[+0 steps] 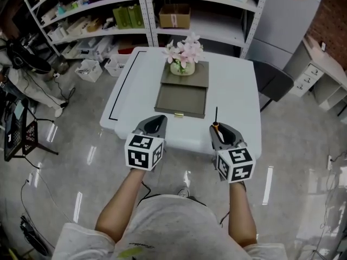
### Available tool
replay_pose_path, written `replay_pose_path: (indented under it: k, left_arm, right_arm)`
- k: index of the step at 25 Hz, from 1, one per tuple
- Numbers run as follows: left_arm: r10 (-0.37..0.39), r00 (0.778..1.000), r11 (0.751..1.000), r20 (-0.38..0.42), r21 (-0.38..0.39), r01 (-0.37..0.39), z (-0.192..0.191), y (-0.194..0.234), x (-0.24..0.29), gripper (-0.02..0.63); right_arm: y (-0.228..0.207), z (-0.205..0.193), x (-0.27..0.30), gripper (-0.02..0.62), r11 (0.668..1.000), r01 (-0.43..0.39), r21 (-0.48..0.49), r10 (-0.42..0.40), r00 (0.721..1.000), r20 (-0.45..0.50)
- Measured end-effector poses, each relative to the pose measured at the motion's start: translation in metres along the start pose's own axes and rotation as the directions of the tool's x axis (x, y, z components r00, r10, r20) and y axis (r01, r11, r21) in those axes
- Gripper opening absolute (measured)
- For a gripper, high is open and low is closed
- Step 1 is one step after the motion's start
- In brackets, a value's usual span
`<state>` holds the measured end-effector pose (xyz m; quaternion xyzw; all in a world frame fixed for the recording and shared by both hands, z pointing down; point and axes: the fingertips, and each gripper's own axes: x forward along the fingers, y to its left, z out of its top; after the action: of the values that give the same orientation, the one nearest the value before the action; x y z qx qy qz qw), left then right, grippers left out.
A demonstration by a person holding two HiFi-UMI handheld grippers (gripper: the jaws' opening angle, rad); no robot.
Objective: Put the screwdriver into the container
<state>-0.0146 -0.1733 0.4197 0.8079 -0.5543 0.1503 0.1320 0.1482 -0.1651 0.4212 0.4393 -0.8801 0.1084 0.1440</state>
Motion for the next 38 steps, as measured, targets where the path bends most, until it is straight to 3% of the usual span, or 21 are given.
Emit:
replay_pose_path:
  k: [13, 21, 30, 38]
  left_arm:
    - [0.033, 0.999, 0.999, -0.017, 0.021, -0.033, 0.003, 0.032, 0.035, 0.005]
    - [-0.005, 1.0, 1.0, -0.012, 0.023, 0.005, 0.001, 0.071, 0.07, 0.005]
    - [-0.093, 0.995, 0.994, -0.04, 0.047, 0.095, 0.0, 0.105, 0.12, 0.005]
    - [-0.148, 0.986, 0.987, -0.078, 0.046, 0.151, -0.008, 0.133, 0.148, 0.005]
  right_arm:
    - [-0.023, 0.017, 0.057, 0.075, 0.971, -0.131, -0.202, 0.106, 0.985, -0.133]
    - [-0.027, 0.017, 0.111, 0.075, 0.926, -0.175, -0.334, 0.086, 0.961, -0.263]
    - [-0.029, 0.006, 0.163, 0.075, 0.889, -0.198, -0.414, 0.007, 0.908, -0.42]
    - [-0.022, -0.014, 0.196, 0.075, 0.861, -0.274, -0.43, -0.007, 0.837, -0.547]
